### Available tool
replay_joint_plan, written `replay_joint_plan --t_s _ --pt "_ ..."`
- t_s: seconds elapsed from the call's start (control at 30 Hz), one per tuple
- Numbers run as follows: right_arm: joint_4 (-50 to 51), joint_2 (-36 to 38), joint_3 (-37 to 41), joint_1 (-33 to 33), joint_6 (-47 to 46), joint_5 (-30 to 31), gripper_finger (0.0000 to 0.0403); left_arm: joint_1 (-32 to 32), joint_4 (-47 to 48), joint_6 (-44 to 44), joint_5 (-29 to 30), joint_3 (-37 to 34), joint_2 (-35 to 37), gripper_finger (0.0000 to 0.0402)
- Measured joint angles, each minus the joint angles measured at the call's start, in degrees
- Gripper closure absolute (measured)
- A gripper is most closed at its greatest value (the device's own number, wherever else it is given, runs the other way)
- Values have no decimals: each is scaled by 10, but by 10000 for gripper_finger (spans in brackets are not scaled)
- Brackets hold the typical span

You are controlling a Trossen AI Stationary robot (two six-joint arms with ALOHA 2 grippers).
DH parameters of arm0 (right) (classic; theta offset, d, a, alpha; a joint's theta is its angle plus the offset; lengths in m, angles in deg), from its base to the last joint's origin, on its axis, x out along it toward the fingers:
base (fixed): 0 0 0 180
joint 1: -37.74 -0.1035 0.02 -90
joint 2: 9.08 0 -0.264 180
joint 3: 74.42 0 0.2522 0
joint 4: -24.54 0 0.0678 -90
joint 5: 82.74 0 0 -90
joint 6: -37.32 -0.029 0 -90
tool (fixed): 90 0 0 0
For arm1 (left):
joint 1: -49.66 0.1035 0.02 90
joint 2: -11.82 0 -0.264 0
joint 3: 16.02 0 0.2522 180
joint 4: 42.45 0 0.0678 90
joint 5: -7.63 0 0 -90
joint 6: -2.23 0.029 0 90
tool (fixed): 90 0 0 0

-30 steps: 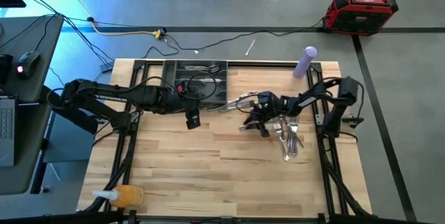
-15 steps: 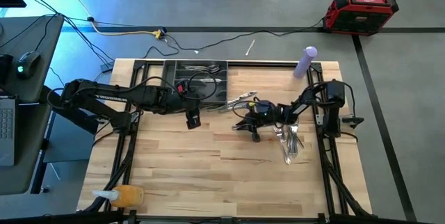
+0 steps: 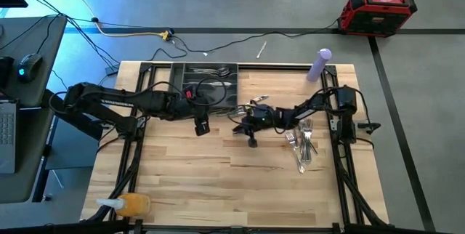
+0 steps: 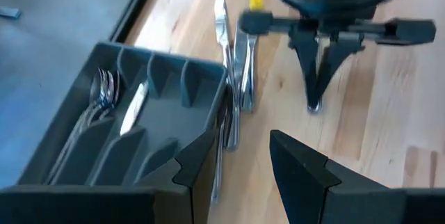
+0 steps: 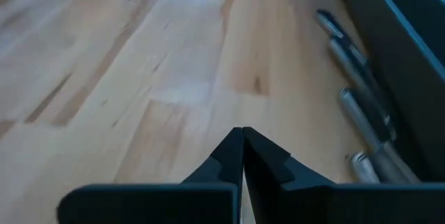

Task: Sort silverware
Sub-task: Put the silver knife into the organizing bin

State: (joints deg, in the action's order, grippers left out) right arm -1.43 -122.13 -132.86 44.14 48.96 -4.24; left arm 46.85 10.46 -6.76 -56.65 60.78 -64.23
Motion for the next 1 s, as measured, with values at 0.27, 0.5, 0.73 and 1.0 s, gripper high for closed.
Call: replay_joint_plan --t_s 0.27,0.5,0.73,1.0 --pt "149 62 -38 38 32 -78 379 -10 -1 -33 -13 -25 0 284" --pt "250 143 28 100 48 -193 290 -23 -6 -34 -12 -26 0 284" --pt "133 140 143 117 35 -200 237 -22 -24 -24 -12 -26 0 284" --pt "-30 88 205 111 9 -120 231 -22 -36 -19 -11 -26 0 284"
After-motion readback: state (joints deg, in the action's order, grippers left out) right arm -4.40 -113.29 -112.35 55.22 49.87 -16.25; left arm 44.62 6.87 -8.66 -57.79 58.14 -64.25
